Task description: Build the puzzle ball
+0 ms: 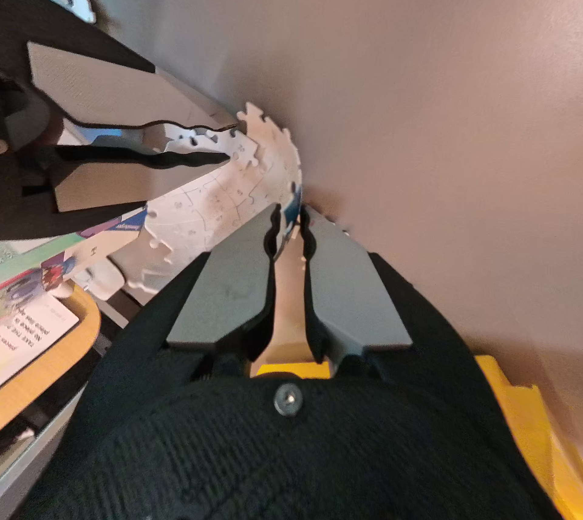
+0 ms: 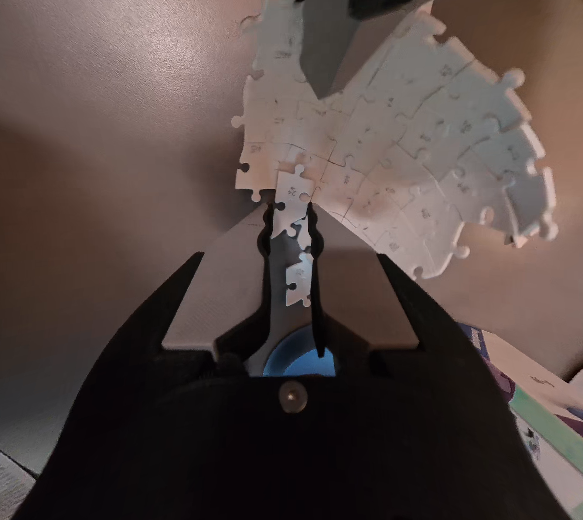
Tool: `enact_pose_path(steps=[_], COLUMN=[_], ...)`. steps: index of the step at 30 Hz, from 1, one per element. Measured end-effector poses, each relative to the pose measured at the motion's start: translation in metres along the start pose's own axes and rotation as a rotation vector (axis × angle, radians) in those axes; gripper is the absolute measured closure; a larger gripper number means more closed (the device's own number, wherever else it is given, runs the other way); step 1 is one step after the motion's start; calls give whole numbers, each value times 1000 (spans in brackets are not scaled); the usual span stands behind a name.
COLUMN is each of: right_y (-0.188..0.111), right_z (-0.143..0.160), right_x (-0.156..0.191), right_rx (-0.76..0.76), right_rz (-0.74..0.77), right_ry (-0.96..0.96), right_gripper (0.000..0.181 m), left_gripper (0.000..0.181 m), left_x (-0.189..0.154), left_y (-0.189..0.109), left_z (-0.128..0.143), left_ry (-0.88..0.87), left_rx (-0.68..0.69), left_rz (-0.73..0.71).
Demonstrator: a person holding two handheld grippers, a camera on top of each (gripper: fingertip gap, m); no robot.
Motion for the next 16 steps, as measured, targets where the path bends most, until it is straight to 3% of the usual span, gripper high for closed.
enact_pose_path(steps=[3, 16], right_y=[0, -4], right_z=[0, -3], right_x=[1, 12], right_rx=[5, 66], right_rz=[28, 73], right_ry=[9, 36], right_gripper=[163, 163], left_gripper=[179, 179], left_x=[-1, -7], left_y=[0, -6], left_z=[-2, -8], left_ry=[42, 161], left_rx=[-11, 57], left_rz=[35, 86])
Point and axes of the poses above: each gripper's, where its closed fingertips meet, y out along the fingers, z out of its underside, x = y × z across the jaws, the point moved 8 cm from there along -y, back along the fingers, and after that the axes turned 1 degree about -z, right-handed, at the moved point
